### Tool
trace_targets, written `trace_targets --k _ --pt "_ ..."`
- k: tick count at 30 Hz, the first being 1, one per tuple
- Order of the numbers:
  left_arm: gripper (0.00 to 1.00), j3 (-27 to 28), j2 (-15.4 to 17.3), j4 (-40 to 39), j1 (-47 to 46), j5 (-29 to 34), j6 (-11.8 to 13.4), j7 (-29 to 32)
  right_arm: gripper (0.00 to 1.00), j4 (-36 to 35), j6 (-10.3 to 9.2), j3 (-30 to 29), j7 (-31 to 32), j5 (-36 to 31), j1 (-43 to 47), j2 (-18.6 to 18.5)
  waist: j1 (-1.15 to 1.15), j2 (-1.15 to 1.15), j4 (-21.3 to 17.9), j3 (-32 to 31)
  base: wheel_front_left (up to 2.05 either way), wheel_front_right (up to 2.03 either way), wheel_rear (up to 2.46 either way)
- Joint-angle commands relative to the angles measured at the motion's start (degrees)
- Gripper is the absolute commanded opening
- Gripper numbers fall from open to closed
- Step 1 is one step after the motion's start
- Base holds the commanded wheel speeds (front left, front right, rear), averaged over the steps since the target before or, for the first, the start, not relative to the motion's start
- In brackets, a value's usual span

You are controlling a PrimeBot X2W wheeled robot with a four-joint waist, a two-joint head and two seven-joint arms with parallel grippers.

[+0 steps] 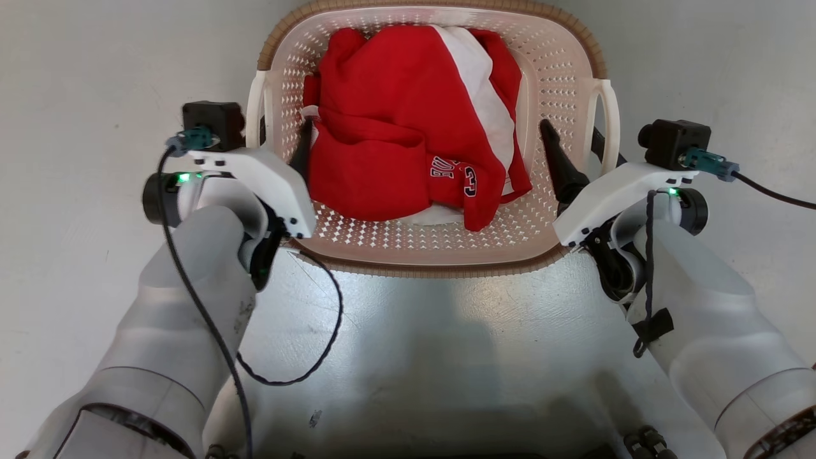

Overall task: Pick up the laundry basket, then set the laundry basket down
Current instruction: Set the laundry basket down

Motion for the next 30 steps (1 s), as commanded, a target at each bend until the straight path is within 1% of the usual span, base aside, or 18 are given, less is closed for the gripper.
trace_targets --k 1,8,15,25,30 --pt "1.00 1.10 0.90 -0.25 0.55 0.47 -0.49 -0.33 1.00 -0.67 0.47 1.01 -0.38 -0.67 2.38 1.71 0.00 0.00 -0.01 -0.06 0.00 0.00 0.00" --pt "1.00 2.59 0.44 0.62 0.64 1.61 -1.02 -0.33 1.00 -0.36 0.47 0.34 -0.38 -1.72 2.64 1.97 0.00 0.00 -0.17 -0.59 0.00 0.00 0.00" --pt "1.00 3.92 0.29 1.27 0.71 2.81 -1.24 -0.34 1.00 0.99 0.47 -1.58 -0.38 -3.39 2.58 2.23 0.00 0.00 -0.38 -1.48 0.00 0.00 0.00" --pt "1.00 5.57 0.36 1.58 2.59 4.09 -1.46 -0.34 1.00 4.06 0.47 -4.25 -0.38 -5.53 3.56 2.88 0.00 0.00 -0.95 -4.82 0.00 0.00 0.00" --pt "1.00 7.89 0.70 0.19 5.09 3.91 -1.61 -0.34 1.00 5.47 0.47 -6.83 -0.38 -6.70 4.63 3.19 0.00 0.00 -1.71 -8.02 0.00 0.00 0.00"
